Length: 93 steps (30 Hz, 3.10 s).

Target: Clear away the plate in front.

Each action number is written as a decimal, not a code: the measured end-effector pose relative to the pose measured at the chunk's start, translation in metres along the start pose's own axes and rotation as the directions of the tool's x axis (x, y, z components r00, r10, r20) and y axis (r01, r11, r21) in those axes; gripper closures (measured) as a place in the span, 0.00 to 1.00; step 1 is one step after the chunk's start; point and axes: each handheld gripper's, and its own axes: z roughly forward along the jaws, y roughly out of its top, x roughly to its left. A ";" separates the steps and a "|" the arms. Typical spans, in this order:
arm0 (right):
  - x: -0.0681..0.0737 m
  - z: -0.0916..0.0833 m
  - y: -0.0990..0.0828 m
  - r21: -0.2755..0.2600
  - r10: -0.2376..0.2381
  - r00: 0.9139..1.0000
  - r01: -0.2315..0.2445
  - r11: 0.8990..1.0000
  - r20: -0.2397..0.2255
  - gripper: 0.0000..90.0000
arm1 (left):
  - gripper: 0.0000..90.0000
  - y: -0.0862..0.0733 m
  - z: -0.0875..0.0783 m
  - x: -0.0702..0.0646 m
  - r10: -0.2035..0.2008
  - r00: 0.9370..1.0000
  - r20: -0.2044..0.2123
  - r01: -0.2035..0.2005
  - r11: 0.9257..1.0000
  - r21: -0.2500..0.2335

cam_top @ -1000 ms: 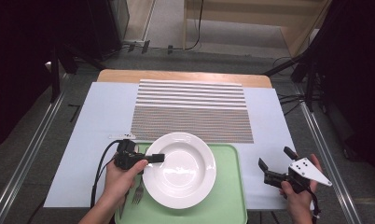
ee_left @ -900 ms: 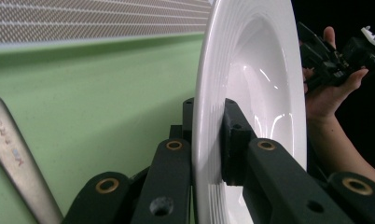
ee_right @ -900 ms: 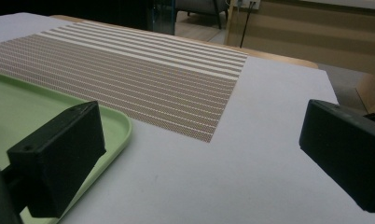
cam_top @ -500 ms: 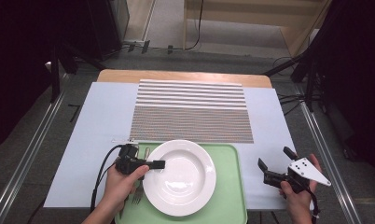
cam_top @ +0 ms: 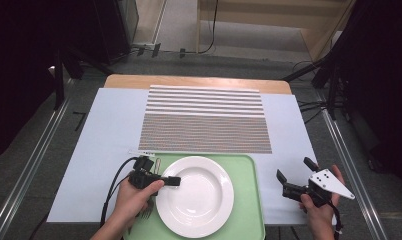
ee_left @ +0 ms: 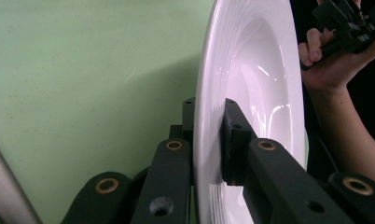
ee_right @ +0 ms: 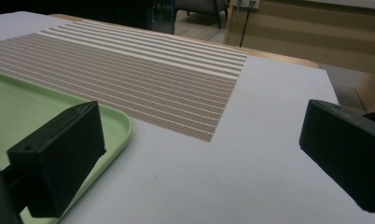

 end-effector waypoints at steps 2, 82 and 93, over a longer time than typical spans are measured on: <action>0.000 0.000 0.000 0.000 0.007 1.000 -0.007 1.000 0.001 0.00 | 0.91 0.000 0.001 0.000 -0.002 1.000 -0.004 0.002 1.000 0.002; 0.001 0.001 -0.001 0.011 0.002 1.000 -0.002 1.000 0.004 0.00 | 0.00 -0.030 -0.093 -0.002 0.370 0.800 -0.472 -0.545 0.777 -0.315; 0.001 0.002 -0.001 0.011 0.006 1.000 -0.006 1.000 0.007 0.00 | 0.00 -0.043 -0.118 0.014 0.325 0.793 -0.515 -0.539 0.767 -0.347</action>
